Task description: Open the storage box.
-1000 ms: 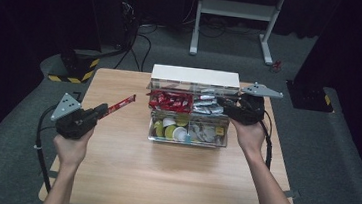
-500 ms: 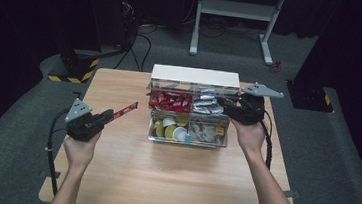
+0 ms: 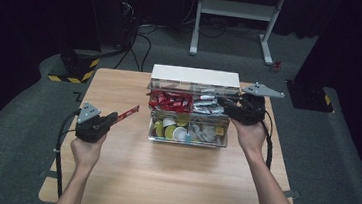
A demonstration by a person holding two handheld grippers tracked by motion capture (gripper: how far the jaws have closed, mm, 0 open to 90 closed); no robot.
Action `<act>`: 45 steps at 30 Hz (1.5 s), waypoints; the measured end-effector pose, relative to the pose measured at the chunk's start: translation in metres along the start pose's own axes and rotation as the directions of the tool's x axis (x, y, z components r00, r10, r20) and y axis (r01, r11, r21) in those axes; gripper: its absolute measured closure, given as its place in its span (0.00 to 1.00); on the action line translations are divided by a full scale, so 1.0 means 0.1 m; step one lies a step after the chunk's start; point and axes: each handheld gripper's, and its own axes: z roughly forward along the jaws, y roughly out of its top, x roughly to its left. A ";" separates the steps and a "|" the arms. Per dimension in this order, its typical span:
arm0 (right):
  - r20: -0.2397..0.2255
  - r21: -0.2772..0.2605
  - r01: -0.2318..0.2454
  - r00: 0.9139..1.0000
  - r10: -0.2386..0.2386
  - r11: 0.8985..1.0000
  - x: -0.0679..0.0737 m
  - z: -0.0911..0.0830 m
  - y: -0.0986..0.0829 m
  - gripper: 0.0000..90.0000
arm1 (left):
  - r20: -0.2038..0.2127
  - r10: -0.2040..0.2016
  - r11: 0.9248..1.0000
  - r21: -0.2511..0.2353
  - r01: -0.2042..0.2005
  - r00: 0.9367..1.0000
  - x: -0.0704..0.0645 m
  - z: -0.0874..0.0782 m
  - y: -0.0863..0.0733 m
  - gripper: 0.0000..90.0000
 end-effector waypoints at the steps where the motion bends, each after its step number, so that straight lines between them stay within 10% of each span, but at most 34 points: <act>1: 0.000 0.000 0.000 1.000 0.000 1.000 0.00 0.00 0.00 0.62 | -0.001 0.000 1.000 0.003 0.000 1.000 0.00 0.02 -0.01 1.00; 45: 0.009 0.003 0.002 1.000 -0.002 1.000 0.01 -0.01 -0.01 0.62 | -0.018 -0.013 0.990 0.143 0.015 1.000 -0.07 0.61 -0.47 0.99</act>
